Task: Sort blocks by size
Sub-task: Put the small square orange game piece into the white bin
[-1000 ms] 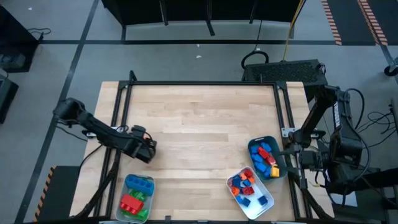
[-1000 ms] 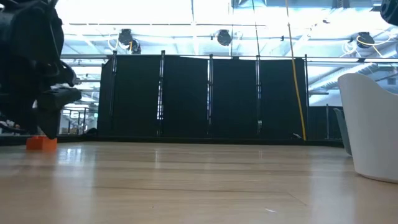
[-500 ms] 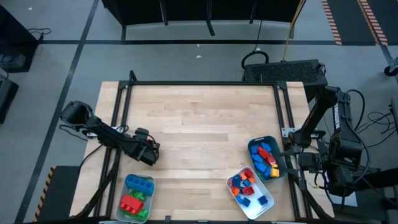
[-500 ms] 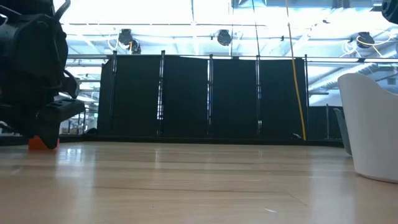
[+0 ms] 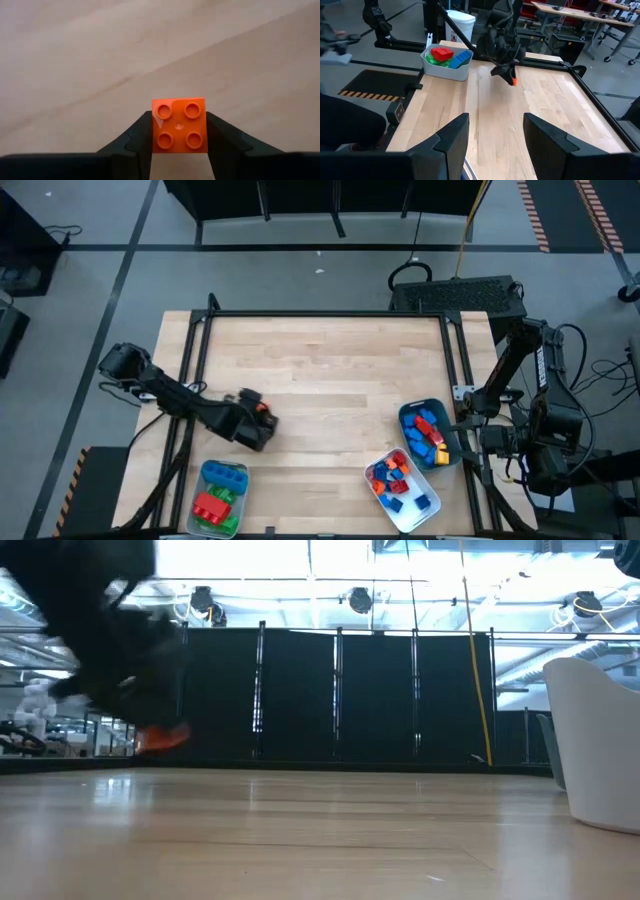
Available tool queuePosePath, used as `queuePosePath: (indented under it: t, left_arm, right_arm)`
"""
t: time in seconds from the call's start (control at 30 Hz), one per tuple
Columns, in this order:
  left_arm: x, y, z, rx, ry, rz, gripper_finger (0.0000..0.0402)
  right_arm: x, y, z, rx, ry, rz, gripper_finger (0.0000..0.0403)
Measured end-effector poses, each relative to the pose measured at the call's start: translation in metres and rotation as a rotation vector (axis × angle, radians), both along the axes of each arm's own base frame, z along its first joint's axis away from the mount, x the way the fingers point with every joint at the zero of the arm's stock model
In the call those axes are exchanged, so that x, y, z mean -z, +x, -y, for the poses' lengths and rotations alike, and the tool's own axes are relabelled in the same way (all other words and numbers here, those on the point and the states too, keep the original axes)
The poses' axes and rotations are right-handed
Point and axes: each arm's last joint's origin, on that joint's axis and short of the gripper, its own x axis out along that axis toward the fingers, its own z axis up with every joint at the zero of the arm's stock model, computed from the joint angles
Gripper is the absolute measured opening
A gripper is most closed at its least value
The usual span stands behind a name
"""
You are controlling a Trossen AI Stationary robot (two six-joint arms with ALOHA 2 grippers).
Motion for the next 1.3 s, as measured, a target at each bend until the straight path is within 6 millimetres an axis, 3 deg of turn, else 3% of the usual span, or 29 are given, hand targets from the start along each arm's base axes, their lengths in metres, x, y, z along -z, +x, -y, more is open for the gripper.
queuePosePath:
  t: [0.3,0.47,0.93,1.1,1.3]
  left_arm:
    - [-0.071,0.086,0.03,0.469,0.207,0.617,0.0141]
    - [-0.087,0.119,0.039,0.624,0.285,0.732,0.0141]
    - [-0.065,0.236,0.08,1.118,0.243,0.755,0.0141]
    - [-0.053,0.263,0.09,1.237,0.204,0.793,0.0141]
    - [-0.03,0.282,0.084,1.248,0.171,0.771,0.0141]
  right_arm:
    - [0.0,0.0,0.0,0.006,0.011,0.004,0.0171]
    - [0.0,0.0,0.0,0.018,0.046,0.005,0.0171]
    - [0.0,0.0,0.0,0.02,0.054,0.007,0.0171]
    - [0.0,0.0,0.0,0.02,0.054,0.007,0.0171]
    - [0.0,0.0,0.0,0.02,0.055,0.006,0.0171]
